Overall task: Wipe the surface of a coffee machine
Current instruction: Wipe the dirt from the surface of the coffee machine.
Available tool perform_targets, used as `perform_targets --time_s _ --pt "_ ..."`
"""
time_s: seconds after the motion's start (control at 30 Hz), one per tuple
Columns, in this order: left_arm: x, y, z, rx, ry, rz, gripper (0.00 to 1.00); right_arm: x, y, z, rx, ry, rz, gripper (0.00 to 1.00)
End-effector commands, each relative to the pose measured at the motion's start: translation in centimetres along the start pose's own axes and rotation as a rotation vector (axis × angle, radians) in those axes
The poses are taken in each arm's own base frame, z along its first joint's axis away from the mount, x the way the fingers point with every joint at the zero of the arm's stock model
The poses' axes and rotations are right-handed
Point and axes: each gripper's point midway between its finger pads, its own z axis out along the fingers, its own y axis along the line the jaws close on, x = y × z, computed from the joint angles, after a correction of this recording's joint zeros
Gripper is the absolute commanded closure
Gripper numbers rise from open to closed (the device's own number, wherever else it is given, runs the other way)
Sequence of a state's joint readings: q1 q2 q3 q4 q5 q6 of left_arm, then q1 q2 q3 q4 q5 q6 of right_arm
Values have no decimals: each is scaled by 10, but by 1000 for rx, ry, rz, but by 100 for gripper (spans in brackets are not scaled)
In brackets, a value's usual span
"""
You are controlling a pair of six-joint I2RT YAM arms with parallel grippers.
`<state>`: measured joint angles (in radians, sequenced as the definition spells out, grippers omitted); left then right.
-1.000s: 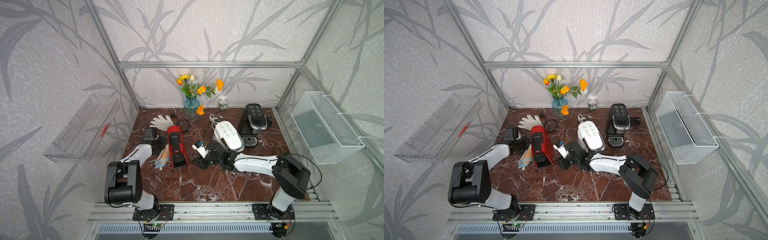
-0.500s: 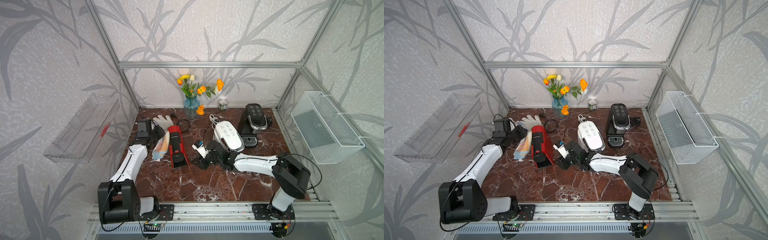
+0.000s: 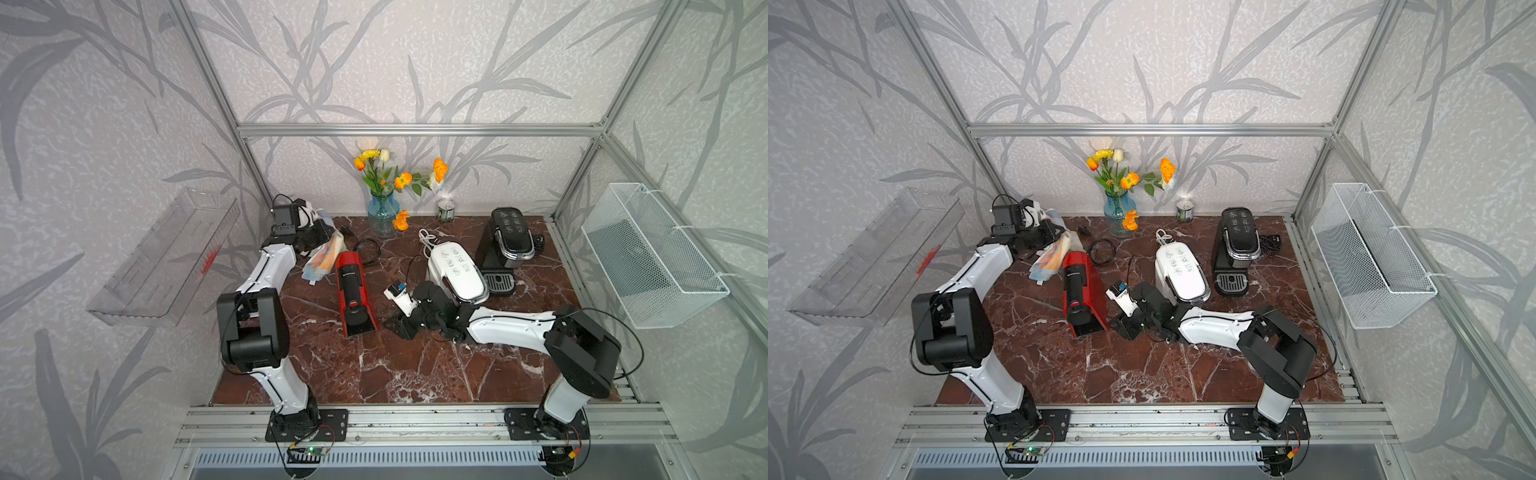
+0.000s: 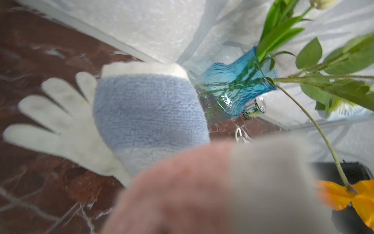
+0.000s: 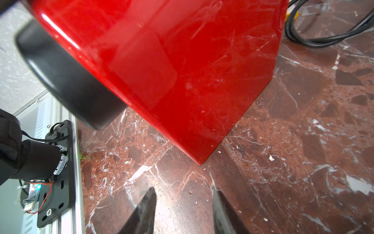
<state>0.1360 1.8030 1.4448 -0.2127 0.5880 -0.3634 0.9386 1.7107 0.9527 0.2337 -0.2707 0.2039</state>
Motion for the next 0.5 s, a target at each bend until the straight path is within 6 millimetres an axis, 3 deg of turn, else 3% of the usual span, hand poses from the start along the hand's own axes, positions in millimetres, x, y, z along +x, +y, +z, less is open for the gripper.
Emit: perform_targets --time_s 0.0,0.23,0.47 --pt "6 -25 5 168 83 117 100 -13 9 -6 -16 -27 -23 54" --pt "23 -27 34 416 179 52 100 -15 10 -8 -15 -32 -28 54" --pt "61 -2 54 409 269 3 100 -15 10 -8 -17 -30 -29 54"
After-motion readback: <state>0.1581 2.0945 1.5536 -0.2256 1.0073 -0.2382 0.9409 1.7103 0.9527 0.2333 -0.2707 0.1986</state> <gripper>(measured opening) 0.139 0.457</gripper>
